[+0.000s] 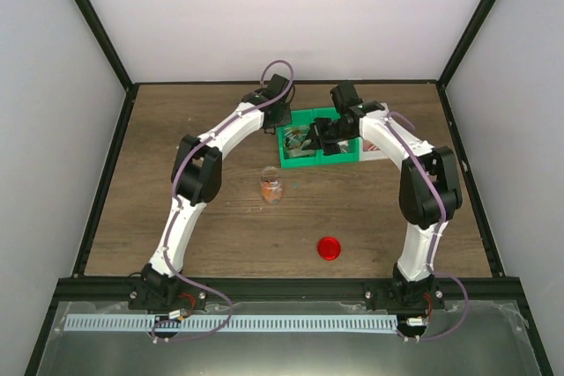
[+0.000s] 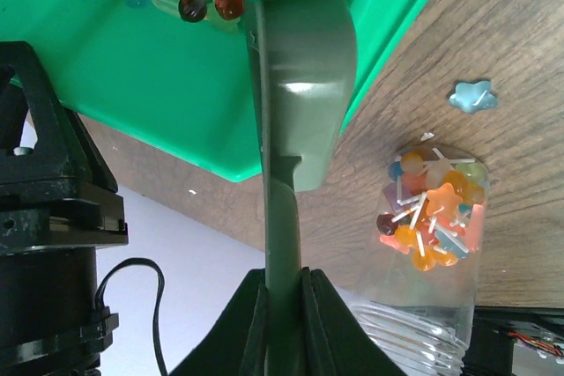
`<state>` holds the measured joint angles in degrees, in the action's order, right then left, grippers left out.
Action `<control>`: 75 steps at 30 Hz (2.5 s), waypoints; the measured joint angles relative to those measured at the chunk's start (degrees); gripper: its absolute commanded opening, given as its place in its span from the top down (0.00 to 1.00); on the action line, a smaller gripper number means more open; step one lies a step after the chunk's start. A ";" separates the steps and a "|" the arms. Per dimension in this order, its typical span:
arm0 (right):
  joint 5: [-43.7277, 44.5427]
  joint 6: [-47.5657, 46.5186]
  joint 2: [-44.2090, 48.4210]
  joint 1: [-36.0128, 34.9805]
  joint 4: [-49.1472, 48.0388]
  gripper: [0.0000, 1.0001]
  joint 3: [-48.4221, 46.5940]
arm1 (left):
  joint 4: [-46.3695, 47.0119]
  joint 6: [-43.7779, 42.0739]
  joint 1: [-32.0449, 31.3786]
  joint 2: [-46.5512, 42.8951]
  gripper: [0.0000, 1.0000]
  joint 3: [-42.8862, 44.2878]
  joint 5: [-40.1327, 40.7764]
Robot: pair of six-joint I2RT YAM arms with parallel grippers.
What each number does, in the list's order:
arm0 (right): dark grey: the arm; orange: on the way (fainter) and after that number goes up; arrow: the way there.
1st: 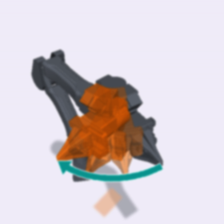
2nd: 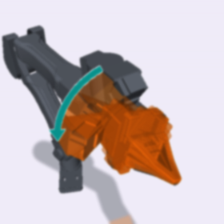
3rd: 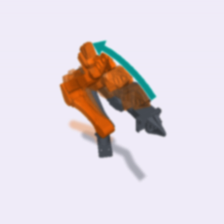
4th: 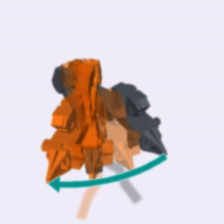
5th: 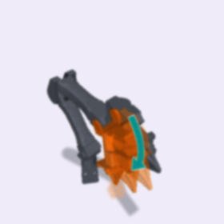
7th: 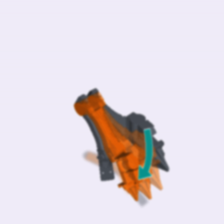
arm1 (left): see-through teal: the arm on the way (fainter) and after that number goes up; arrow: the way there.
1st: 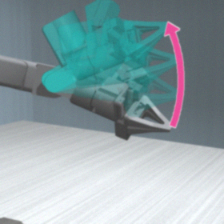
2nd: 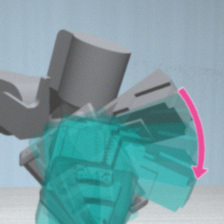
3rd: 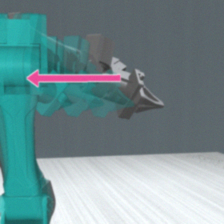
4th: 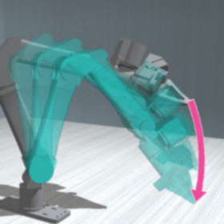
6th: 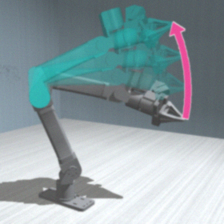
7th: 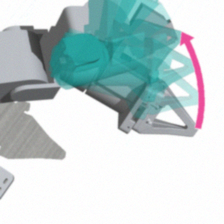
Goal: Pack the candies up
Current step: Scoop the fake candies from the storage box.
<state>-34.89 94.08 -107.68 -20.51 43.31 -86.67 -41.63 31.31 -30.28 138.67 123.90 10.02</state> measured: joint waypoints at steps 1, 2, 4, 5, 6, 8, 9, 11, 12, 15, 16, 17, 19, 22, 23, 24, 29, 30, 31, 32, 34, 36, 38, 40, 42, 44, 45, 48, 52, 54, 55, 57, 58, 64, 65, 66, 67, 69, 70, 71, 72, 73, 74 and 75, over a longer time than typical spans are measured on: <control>-0.09 -0.09 -0.24 0.00 -0.28 0.99 0.00 | 0.04 0.00 0.00 -0.07 0.96 -0.13 -0.04; -0.26 -0.17 -0.46 0.00 -0.55 0.99 0.00 | 0.24 0.00 0.00 -0.15 0.96 -0.35 -0.09; -0.35 -0.24 -0.70 0.00 -1.20 0.99 0.00 | 0.66 0.00 0.02 -0.35 0.96 -0.83 -0.17; -0.46 -0.26 -0.90 0.00 -1.75 0.99 0.02 | 0.92 0.00 0.02 -0.55 0.96 -1.11 -0.26; -0.48 -0.33 -1.18 0.00 -2.45 0.99 0.07 | 1.09 0.00 0.07 -0.59 0.96 -1.29 -0.33; -0.44 -0.63 -1.70 0.00 -4.46 0.99 0.61 | 1.40 -0.02 0.13 -0.70 0.96 -1.57 -0.59; -0.42 -0.90 -1.81 0.02 -5.81 0.99 1.09 | 1.51 -0.02 0.15 -0.74 0.96 -1.73 -0.66; -0.39 -1.81 -1.81 0.15 -9.70 0.99 2.97 | 1.77 -0.04 0.22 -0.90 0.96 -2.01 -0.74; -0.63 -2.23 -1.81 0.26 -10.97 0.99 3.69 | 1.92 -0.07 0.26 -0.96 0.96 -2.21 -0.85; -0.98 -3.56 -1.92 0.72 -12.76 0.99 4.04 | 2.38 -0.11 0.52 -1.27 0.96 -2.80 -1.09; -0.92 -3.69 -2.01 0.81 -12.61 0.99 3.80 | 2.43 -0.11 0.57 -1.33 0.96 -2.86 -1.16; -0.74 -3.85 -2.08 0.81 -12.09 0.99 3.43 | 2.43 -0.13 0.61 -1.36 0.96 -2.89 -1.25; -0.07 -3.87 -2.10 0.66 -10.38 0.99 2.21 | 2.45 -0.13 0.63 -1.38 0.96 -2.95 -1.29; 0.90 -3.37 -1.99 -0.11 -6.69 0.99 0.17 | 2.45 -0.13 0.63 -1.38 0.96 -2.95 -1.31; 1.16 -3.17 -1.88 -0.35 -5.79 0.99 0.02 | 2.45 -0.13 0.63 -1.38 0.96 -2.95 -1.31; 1.53 -3.13 -1.62 -0.66 -4.81 0.99 0.00 | 2.43 -0.13 0.63 -1.38 0.96 -2.95 -1.31; 1.53 -2.95 -1.11 -1.20 -2.64 0.99 -0.11 | 2.43 -0.13 0.66 -1.38 0.96 -2.95 -1.33; 1.49 -2.97 -1.11 -1.22 -2.69 0.99 -0.09 | 2.40 -0.15 0.66 -1.40 0.96 -2.97 -1.38; 1.51 -2.97 -1.11 -1.22 -2.71 0.99 -0.09 | 2.43 -0.15 0.68 -1.40 0.96 -2.99 -1.42; 1.49 -2.99 -1.14 -1.22 -2.84 0.99 -0.02 | 2.45 -0.20 0.68 -1.44 0.96 -3.06 -1.51; 1.31 -3.02 -1.14 -1.22 -3.85 0.99 0.83 | 2.58 -0.42 0.68 -1.51 0.96 -3.23 -1.57; 0.61 -3.06 -1.14 -1.25 -5.99 0.99 2.34 | 2.58 -0.72 0.74 -1.55 0.96 -3.28 -1.73; -0.68 -3.02 -1.16 -1.27 -8.74 0.99 4.07 | 2.69 -1.40 0.83 -1.55 0.96 -3.30 -1.70; -1.46 -3.04 -1.31 -1.33 -10.75 0.99 4.85 | 2.86 -1.92 1.18 -1.55 0.96 -3.34 -1.73; -2.38 -3.02 -2.03 -1.44 -12.68 0.99 4.98 | 3.06 -2.49 1.57 -1.55 0.96 -3.39 -1.70; -4.13 -2.99 -3.23 -1.44 -15.19 0.99 5.01 | 3.48 -3.19 2.14 -1.55 0.96 -3.58 -1.57; -4.90 -3.02 -4.00 -1.44 -16.15 0.99 4.90 | 3.76 -3.50 2.49 -1.55 0.96 -3.65 -1.53; -7.34 -3.37 -6.60 -1.44 -17.62 0.99 2.75 | 4.63 -4.26 3.52 -1.55 0.96 -4.09 -1.03; -7.82 -3.87 -7.34 -1.62 -17.97 0.99 1.60 | 5.77 -4.44 4.09 -1.81 0.96 -4.94 0.00; -6.88 -3.56 -6.64 -1.88 -18.18 0.99 2.10 | 5.97 -4.33 4.07 -1.84 0.96 -5.09 0.22; -6.12 -3.15 -6.12 -2.12 -18.45 0.99 2.58 | 5.97 -4.28 4.07 -1.84 0.96 -5.09 0.24; -4.37 -1.70 -5.05 -2.60 -18.97 0.99 3.41 | 5.73 -4.11 4.00 -1.84 0.96 -4.98 0.17; -3.54 -0.90 -4.55 -2.89 -18.95 0.99 3.63 | 5.44 -4.04 3.93 -1.84 0.96 -4.81 0.15; -1.64 3.06 -3.34 -3.80 -17.40 0.99 3.30 | 4.04 -4.09 3.30 -1.84 0.96 -4.35 0.02; -1.46 3.63 -3.34 -3.85 -17.14 0.99 3.04 | 3.98 -4.07 3.28 -1.84 0.96 -4.33 0.00; -1.27 4.24 -3.28 -3.89 -17.03 0.99 2.97 | 3.93 -4.07 3.26 -1.84 0.96 -4.33 0.00; -1.16 4.76 -3.17 -4.00 -16.90 0.99 2.97 | 3.89 -4.07 3.26 -1.84 0.96 -4.33 0.00; -1.01 5.95 -2.89 -4.26 -16.87 0.99 3.06 | 3.87 -4.07 3.23 -1.84 0.96 -4.33 0.00; -1.01 6.56 -2.62 -4.44 -16.83 0.99 3.19 | 3.85 -4.07 3.23 -1.84 0.96 -4.33 0.00; -0.98 7.21 -2.43 -4.61 -16.79 0.99 3.28 | 3.82 -4.04 3.23 -1.84 0.96 -4.33 0.00; -0.92 7.67 -2.29 -4.83 -16.81 0.99 3.30 | 3.80 -4.04 3.23 -1.84 0.96 -4.33 0.00; -0.76 8.17 -2.25 -5.05 -16.81 0.99 3.32 | 3.80 -4.04 3.23 -1.84 0.96 -4.33 -0.02; -0.61 8.57 -2.23 -5.20 -16.90 0.99 3.37 | 3.78 -4.04 3.23 -1.84 0.96 -4.33 -0.04; -0.50 8.83 -2.19 -5.29 -16.94 0.99 3.43 | 3.78 -4.04 3.23 -1.84 0.96 -4.33 -0.09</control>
<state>-35.40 102.91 -109.86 -25.80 26.37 -83.24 -37.85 27.27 -27.05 136.84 119.57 9.93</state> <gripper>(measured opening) 0.099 0.124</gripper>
